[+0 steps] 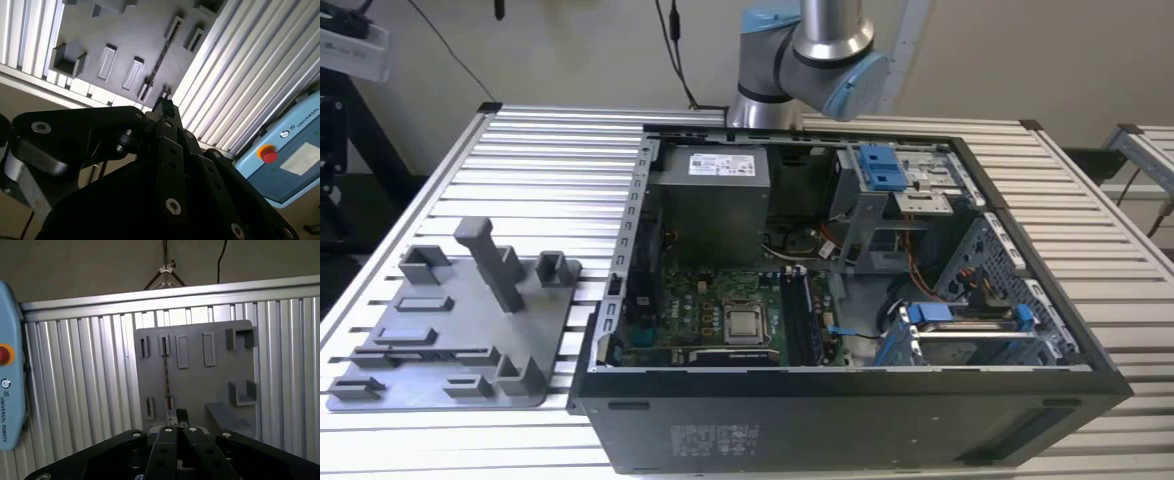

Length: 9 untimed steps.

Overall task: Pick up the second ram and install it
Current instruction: 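Pick up the second ram and move it above second insertion slot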

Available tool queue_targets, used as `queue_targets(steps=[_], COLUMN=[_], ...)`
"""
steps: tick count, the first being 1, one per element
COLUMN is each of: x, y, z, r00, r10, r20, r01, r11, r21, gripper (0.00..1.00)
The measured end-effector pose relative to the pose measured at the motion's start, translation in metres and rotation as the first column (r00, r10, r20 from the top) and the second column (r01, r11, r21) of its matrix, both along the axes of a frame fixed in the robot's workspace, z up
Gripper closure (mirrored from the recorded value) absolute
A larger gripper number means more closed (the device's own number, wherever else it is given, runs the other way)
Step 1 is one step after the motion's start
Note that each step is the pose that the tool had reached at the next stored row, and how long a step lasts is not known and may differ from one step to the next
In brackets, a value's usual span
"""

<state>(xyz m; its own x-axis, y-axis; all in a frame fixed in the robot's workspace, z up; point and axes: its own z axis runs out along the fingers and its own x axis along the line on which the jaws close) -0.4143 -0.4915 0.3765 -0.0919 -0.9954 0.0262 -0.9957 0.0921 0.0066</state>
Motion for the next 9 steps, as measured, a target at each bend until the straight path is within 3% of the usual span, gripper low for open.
queue_targets(steps=[4,9], x=[-0.0009,-0.0034], y=[0.0013,0.0021], z=[-0.0007,-0.0008], r00=[0.9997,0.9987], r10=[0.023,0.050], r20=[0.0078,0.0107], r01=[-0.023,-0.050], r11=[0.9997,0.9987], r21=[-0.0001,-0.0002], gripper=[0.89,0.89])
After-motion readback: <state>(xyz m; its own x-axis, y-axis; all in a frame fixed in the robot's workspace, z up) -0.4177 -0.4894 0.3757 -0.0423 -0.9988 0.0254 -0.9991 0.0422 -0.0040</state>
